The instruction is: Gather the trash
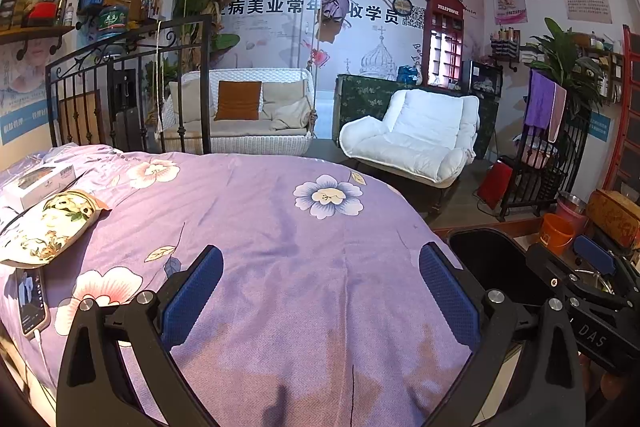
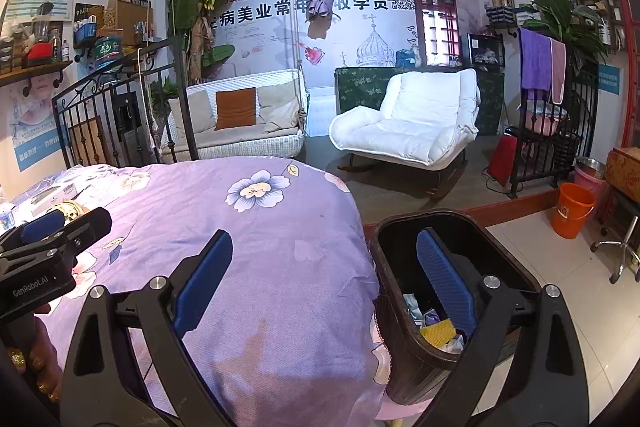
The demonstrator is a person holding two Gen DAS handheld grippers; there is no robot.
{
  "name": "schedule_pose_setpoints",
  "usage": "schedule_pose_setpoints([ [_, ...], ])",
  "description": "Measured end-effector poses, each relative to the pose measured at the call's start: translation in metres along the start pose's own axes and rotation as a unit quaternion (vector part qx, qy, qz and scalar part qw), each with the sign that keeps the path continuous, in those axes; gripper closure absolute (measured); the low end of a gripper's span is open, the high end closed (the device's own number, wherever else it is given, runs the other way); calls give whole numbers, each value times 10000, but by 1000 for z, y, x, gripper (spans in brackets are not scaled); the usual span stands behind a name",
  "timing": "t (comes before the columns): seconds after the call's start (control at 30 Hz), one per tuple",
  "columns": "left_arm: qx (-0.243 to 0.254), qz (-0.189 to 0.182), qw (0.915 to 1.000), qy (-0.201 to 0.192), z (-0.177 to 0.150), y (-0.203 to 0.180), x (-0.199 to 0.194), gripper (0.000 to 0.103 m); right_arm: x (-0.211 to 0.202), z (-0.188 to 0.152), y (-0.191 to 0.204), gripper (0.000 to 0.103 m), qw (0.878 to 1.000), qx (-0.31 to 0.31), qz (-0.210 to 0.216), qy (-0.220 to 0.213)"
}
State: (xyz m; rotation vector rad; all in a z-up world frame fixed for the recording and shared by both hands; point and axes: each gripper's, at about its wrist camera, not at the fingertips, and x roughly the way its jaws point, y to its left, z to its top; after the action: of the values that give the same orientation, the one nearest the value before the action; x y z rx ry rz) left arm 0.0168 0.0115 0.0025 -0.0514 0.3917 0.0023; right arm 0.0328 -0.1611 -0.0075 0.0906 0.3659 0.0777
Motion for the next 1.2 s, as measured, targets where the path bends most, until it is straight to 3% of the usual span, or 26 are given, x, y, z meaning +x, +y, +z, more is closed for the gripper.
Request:
schedule_pose_setpoints([
  [1.2,30,71,10000,11,2,0,-2,5,1,0,5,10,10000,10,40,13],
])
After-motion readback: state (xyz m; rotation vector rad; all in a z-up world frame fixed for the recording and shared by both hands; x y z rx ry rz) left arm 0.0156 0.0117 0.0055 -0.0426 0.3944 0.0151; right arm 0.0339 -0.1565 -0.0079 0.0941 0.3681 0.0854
